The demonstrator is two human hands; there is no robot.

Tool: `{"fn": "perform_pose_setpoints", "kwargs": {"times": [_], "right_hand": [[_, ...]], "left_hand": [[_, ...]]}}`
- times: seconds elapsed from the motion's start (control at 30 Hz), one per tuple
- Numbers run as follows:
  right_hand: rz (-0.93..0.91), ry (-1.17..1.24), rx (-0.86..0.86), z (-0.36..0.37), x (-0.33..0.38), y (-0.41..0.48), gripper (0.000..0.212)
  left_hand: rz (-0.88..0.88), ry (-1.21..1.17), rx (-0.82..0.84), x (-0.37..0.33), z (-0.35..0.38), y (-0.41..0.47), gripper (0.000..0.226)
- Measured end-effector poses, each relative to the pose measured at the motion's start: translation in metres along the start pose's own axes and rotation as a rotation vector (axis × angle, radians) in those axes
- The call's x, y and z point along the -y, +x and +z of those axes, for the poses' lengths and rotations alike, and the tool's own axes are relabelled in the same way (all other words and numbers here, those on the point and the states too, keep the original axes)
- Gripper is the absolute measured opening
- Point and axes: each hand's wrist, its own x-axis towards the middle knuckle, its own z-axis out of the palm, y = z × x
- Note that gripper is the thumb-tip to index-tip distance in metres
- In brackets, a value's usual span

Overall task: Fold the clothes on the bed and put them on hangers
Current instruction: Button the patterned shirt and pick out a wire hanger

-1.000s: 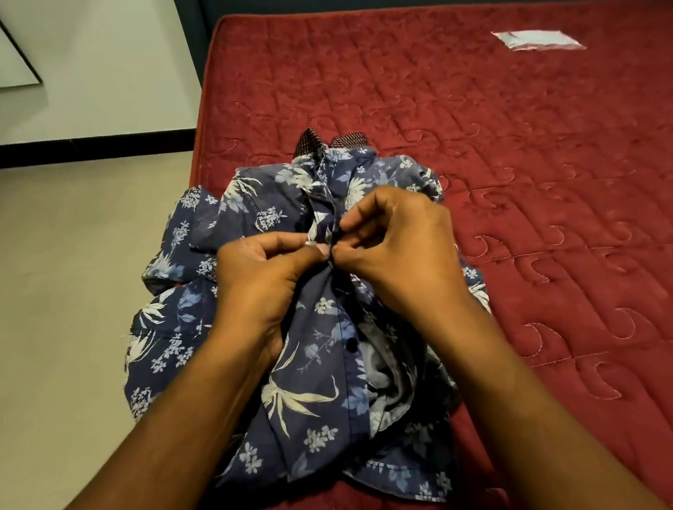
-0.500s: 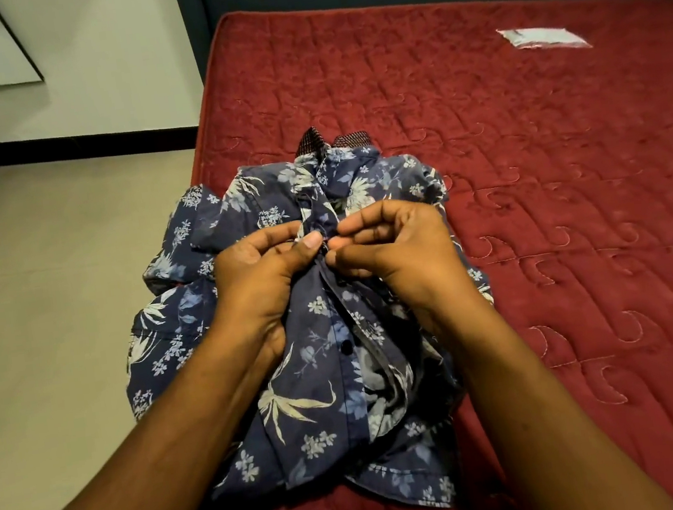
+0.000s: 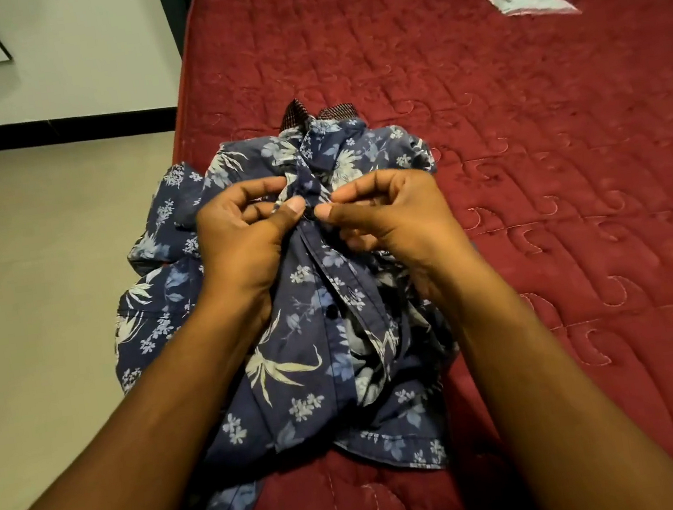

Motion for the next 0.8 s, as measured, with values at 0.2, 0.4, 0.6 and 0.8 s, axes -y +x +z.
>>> {"fn": "perform_pose_setpoints", "kwargs": {"times": [0.2, 0.4, 0.6, 0.8], "right_hand": [[-0.111, -0.471, 0.172, 0.006, 0.02, -0.017, 0.033], [-0.153, -0.858, 0.101, 0.014, 0.007, -0.014, 0.017], [-0.104, -1.097, 0.164, 0.03, -0.009, -0.014, 0.027], [-0.056, -0.91, 0.233, 0.01, -0.014, 0.0, 0.032]], "left_hand": [[0.049, -0.007, -0.106, -0.006, -0.016, 0.022, 0.032], [0.038, 0.002, -0.125, -0.001, -0.022, 0.03, 0.032], [0.054, 0.048, -0.141, 0.005, -0.021, 0.036, 0.032], [-0.007, 0.075, -0.129, 0.005, -0.032, 0.037, 0.033]]}}
